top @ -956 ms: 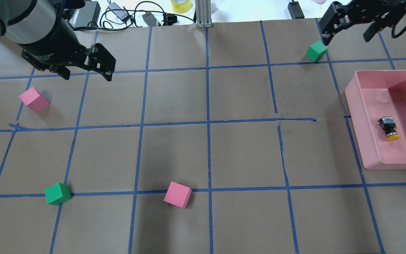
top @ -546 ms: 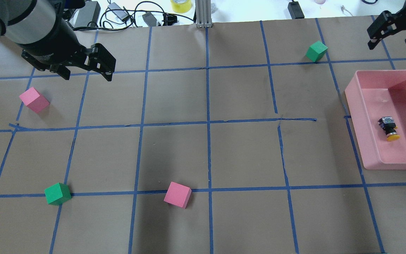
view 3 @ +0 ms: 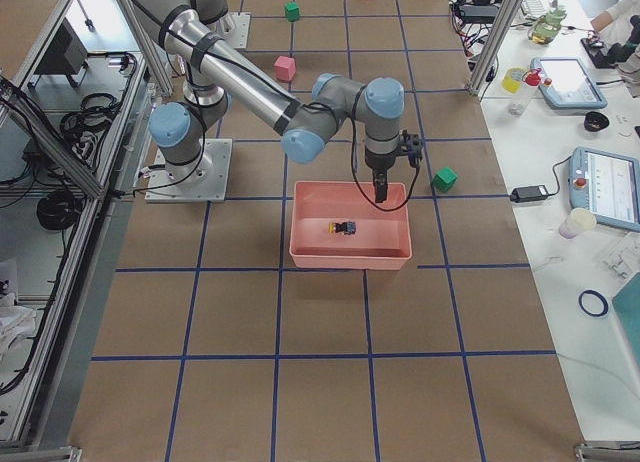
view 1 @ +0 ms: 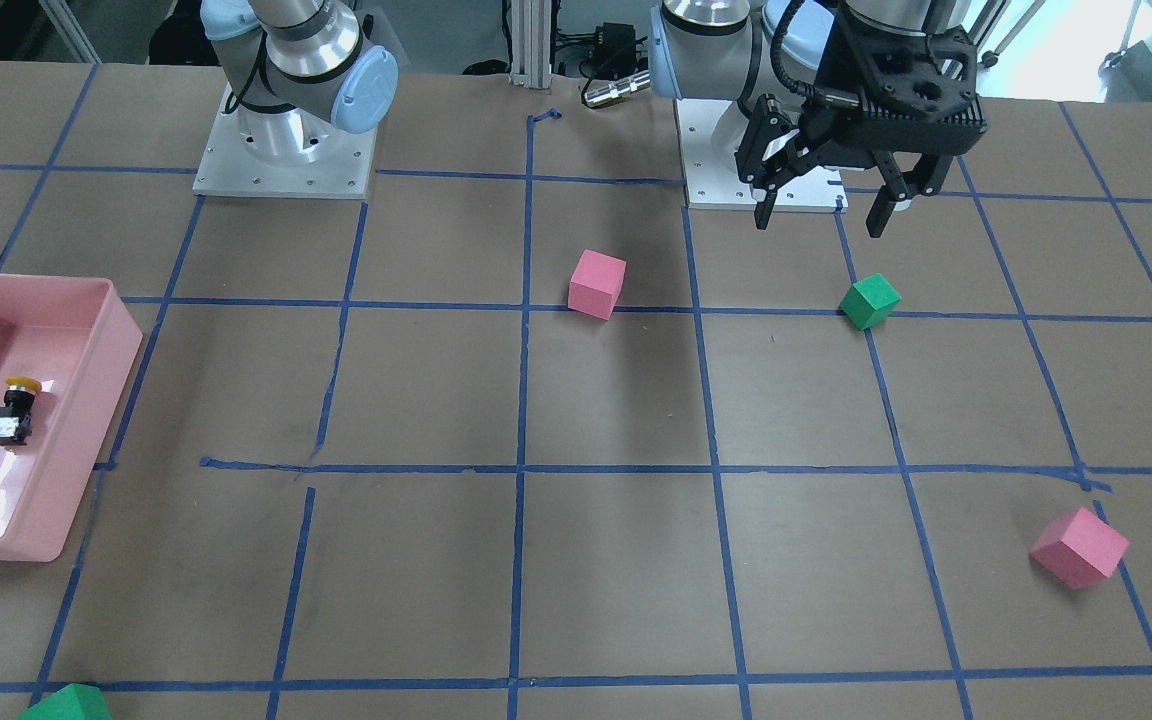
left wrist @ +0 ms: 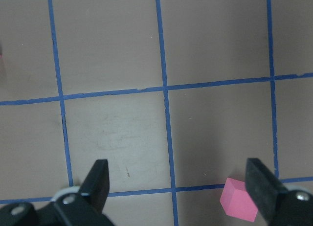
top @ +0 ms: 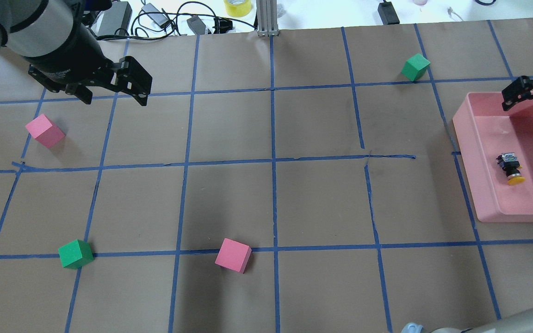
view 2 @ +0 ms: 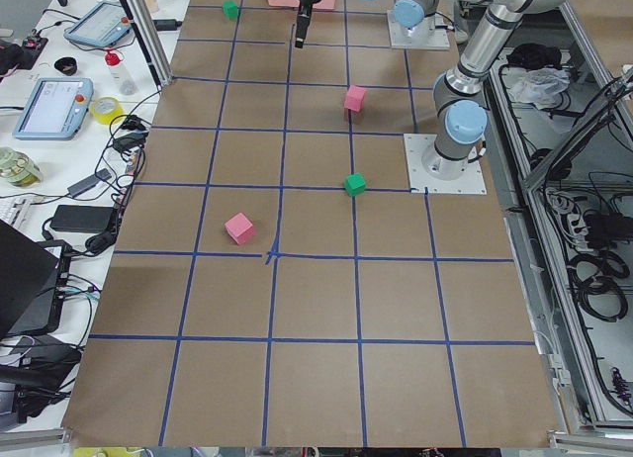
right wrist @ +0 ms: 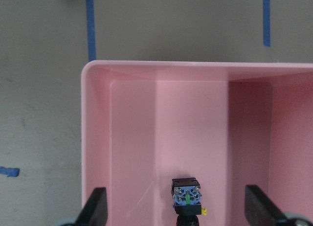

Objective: Align button upright
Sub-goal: 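Lower the right gripper into the bin toward the button switch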

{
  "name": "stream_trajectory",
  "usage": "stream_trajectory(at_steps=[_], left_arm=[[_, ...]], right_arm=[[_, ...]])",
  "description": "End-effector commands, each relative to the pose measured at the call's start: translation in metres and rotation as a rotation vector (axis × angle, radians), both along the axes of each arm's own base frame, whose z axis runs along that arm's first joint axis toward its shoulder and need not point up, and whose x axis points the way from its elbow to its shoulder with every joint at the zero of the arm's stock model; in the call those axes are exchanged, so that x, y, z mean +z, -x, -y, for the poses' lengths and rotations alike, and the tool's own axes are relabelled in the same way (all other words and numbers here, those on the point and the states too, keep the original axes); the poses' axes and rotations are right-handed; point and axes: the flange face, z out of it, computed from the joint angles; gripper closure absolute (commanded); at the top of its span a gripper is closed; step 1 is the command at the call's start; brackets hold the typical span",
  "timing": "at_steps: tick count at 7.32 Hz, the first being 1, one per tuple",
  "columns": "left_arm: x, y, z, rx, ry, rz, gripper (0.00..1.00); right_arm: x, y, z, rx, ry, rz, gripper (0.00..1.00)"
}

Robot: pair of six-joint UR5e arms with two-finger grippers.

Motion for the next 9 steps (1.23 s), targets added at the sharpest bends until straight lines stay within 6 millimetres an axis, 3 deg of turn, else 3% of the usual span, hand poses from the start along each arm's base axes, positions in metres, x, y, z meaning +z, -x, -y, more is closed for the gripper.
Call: stream_trajectory(at_steps=[1,5,9], left_arm=[[0.000,-0.001,0.001,0.001,0.001,0.000,0.00],[0.001,-0.001,0.000,0.001,0.002,0.000,0.00],[0.000,-0.001,0.001,0.001,0.001,0.000,0.00]], right_arm=[[-0.053,0.012,-0.010,-0.020,-0.024,0.022,0.01],[-0.072,0.027,-0.018,-0.026,-0.054,0.040,0.01],[-0.077,0.031,-0.019,-0.028,-0.046,0.036,0.01]])
